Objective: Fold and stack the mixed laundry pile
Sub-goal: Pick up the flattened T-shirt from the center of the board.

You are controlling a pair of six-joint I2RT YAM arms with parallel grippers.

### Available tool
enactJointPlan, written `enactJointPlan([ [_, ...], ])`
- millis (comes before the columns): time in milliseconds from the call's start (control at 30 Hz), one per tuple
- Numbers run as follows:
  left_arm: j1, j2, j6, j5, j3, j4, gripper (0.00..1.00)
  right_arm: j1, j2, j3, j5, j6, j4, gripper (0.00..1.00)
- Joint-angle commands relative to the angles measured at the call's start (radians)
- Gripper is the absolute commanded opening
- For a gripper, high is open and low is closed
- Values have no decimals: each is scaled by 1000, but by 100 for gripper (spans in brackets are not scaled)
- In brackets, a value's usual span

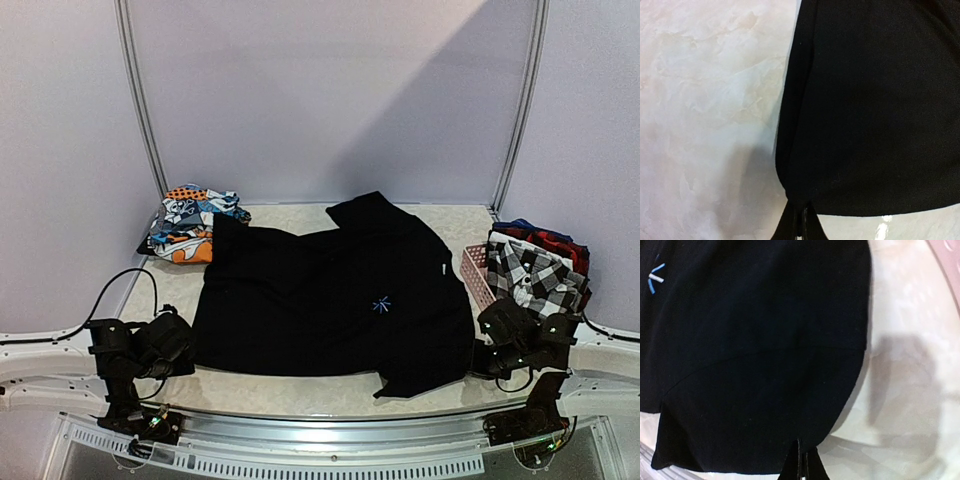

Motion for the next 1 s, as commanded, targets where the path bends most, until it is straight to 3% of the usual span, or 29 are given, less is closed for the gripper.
enactJointPlan([
  [0,15,13,53,18,24,-14,0,5,-47,37,-48,-33,-73,0],
  [167,11,5,71,58,71,-98,0,6,-162,124,-30,-43,-279,0],
  [500,-41,-46,22,119,91,-125,0,4,-312,203,-47,-30,-510,0],
  [733,-92,-54,-9,30,144,-190,0,5,-391,227,-35,-10,-525,0],
  [967,-91,27,20,-51,219,-169,0,5,-335,244,47,-6,-421,0],
])
